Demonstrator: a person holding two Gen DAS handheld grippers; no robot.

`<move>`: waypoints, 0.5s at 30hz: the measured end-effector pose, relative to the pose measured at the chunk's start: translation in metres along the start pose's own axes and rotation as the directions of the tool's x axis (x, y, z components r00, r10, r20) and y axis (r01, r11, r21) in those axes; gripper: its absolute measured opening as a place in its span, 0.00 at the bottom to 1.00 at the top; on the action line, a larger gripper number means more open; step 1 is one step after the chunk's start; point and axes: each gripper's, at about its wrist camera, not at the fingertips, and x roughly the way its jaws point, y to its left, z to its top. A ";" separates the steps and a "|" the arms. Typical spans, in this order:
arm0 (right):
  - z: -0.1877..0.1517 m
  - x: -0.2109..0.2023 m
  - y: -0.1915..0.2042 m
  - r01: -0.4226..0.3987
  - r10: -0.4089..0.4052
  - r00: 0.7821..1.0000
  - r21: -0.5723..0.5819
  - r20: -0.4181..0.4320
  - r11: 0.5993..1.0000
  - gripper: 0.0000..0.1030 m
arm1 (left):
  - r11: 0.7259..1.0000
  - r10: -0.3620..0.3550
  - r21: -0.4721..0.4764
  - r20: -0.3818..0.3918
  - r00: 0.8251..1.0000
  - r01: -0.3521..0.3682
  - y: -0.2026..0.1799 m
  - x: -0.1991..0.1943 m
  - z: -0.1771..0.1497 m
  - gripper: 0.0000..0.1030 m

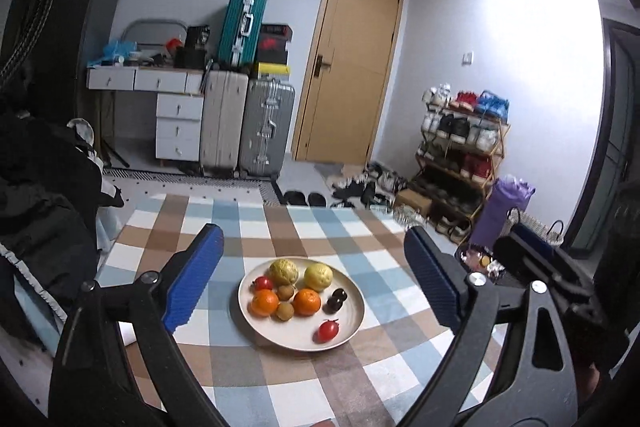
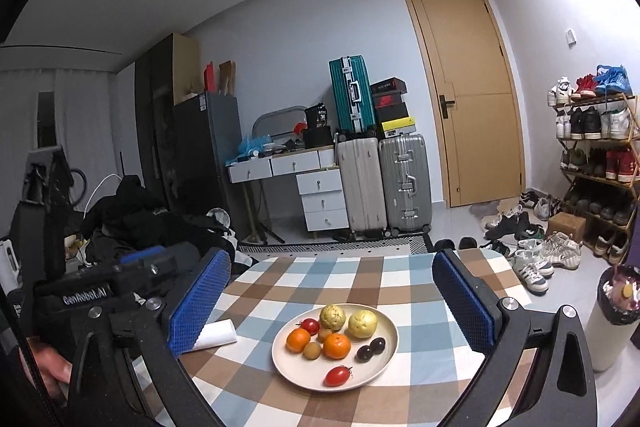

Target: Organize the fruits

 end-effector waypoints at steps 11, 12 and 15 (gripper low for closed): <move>-0.021 -0.026 0.014 0.071 -0.072 0.997 -0.057 -0.017 0.996 1.00 | 0.988 0.135 0.053 0.191 0.972 -0.147 0.008 -0.052 -0.026 0.96; -0.022 -0.026 0.013 0.075 -0.076 0.997 -0.059 -0.014 0.995 1.00 | 0.986 0.142 0.061 0.207 0.968 -0.158 0.010 -0.054 -0.032 0.96; -0.035 -0.028 0.017 0.122 -0.123 0.992 -0.115 0.002 0.986 1.00 | 0.977 0.172 0.079 0.250 0.953 -0.197 0.014 -0.057 -0.045 0.97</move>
